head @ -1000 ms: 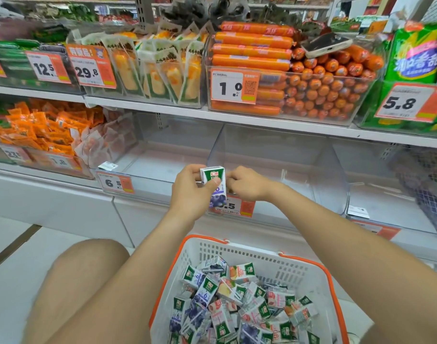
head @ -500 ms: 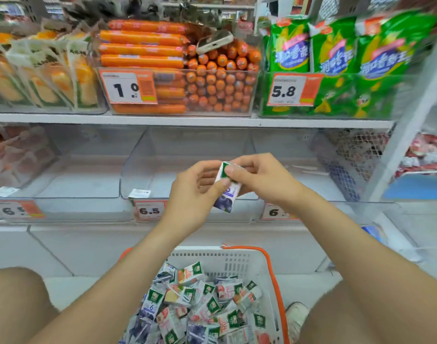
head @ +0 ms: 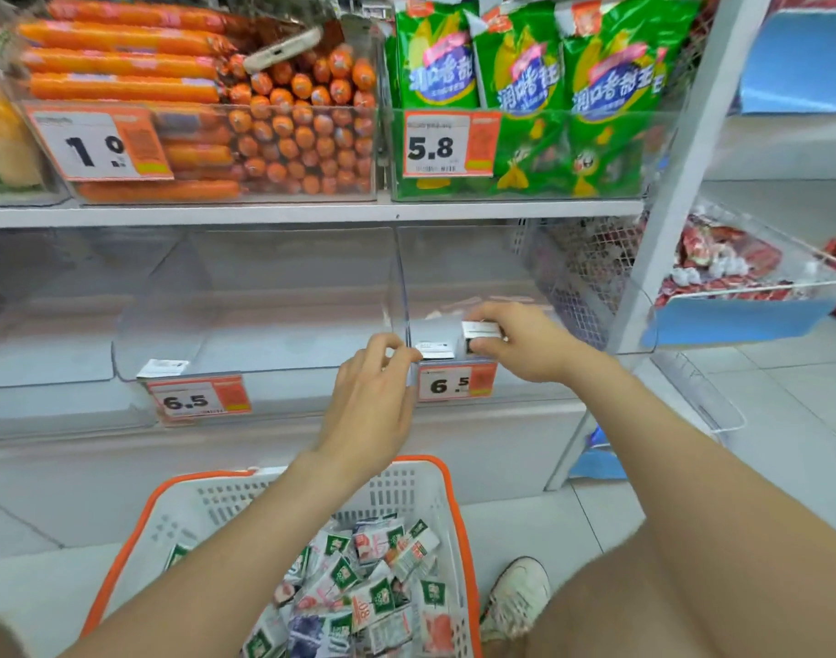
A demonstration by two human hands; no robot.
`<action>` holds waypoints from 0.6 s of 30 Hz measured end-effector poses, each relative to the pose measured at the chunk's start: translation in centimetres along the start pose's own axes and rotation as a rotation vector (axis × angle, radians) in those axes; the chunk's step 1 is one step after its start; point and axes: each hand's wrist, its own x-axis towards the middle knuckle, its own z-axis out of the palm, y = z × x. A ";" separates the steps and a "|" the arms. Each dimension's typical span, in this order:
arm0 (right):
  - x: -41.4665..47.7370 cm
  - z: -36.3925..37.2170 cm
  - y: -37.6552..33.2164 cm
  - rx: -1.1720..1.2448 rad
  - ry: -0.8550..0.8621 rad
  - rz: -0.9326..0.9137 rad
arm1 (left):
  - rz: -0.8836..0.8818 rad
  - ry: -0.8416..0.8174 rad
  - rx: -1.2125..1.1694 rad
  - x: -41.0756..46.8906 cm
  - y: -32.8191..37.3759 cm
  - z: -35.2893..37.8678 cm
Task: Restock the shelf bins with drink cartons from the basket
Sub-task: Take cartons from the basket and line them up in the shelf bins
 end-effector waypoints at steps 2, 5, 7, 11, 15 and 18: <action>0.8 0.1 -0.6 -0.036 -0.090 0.001 | 0.024 -0.019 0.007 -0.3 -0.4 0.4; 1.6 -0.1 -1.0 0.017 -0.241 0.108 | 0.069 -0.044 -0.010 -0.5 -1.3 0.4; 1.6 0.1 -1.3 0.037 -0.278 0.168 | 0.100 -0.076 -0.025 -0.5 -1.7 0.1; 1.0 0.6 -4.0 -0.106 0.004 0.146 | 0.138 -0.076 -0.010 -0.9 -2.1 -1.2; -2.3 2.1 -10.8 0.130 0.293 0.042 | 0.166 0.078 0.046 -3.0 -3.5 -2.6; -4.4 6.6 -14.6 0.142 -0.012 -0.042 | 0.046 -0.058 -0.012 -6.1 -5.7 -2.4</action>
